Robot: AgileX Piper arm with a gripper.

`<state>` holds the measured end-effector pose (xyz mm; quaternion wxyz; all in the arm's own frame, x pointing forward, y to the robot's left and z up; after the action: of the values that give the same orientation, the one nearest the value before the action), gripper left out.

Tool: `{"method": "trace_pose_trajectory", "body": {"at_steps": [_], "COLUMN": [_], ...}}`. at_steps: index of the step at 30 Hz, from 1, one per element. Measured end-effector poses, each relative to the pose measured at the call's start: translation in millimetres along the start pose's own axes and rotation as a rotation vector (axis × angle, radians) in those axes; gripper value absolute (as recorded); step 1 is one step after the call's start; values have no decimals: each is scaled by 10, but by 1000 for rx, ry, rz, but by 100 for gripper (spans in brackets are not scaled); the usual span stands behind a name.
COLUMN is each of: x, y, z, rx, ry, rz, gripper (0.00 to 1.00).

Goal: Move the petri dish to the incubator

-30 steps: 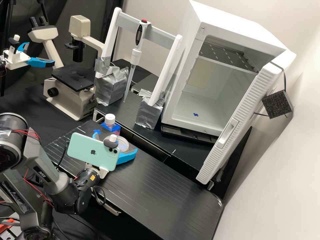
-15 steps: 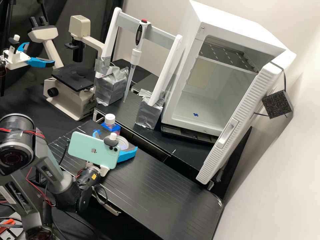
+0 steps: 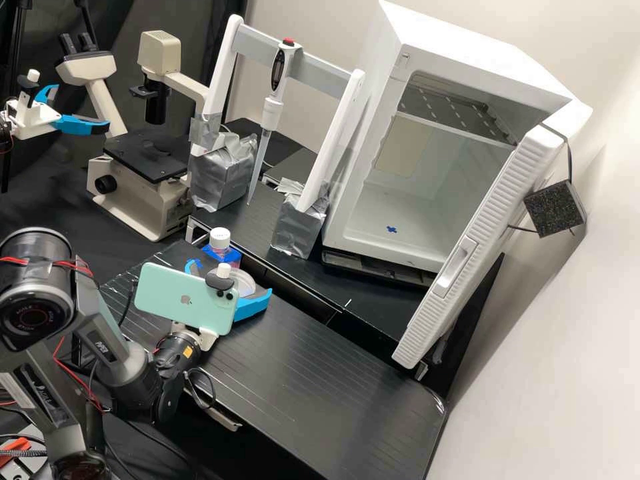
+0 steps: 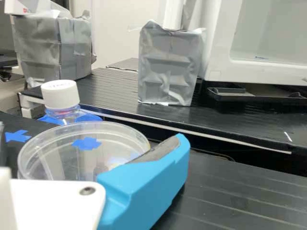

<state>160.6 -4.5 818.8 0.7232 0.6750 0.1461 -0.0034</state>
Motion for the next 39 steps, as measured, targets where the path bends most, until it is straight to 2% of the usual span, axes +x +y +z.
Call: {"method": "trace_pose_trajectory", "body": {"at_steps": [23,33,39], "x": [2,-48,-104], "y": [-5,21,94], "z": [-4,-29,-79], "rx": [-1,36,56], "ry": [4,-9,-49], "rz": [-5,-7,47], "gripper": [0,0,0]}}
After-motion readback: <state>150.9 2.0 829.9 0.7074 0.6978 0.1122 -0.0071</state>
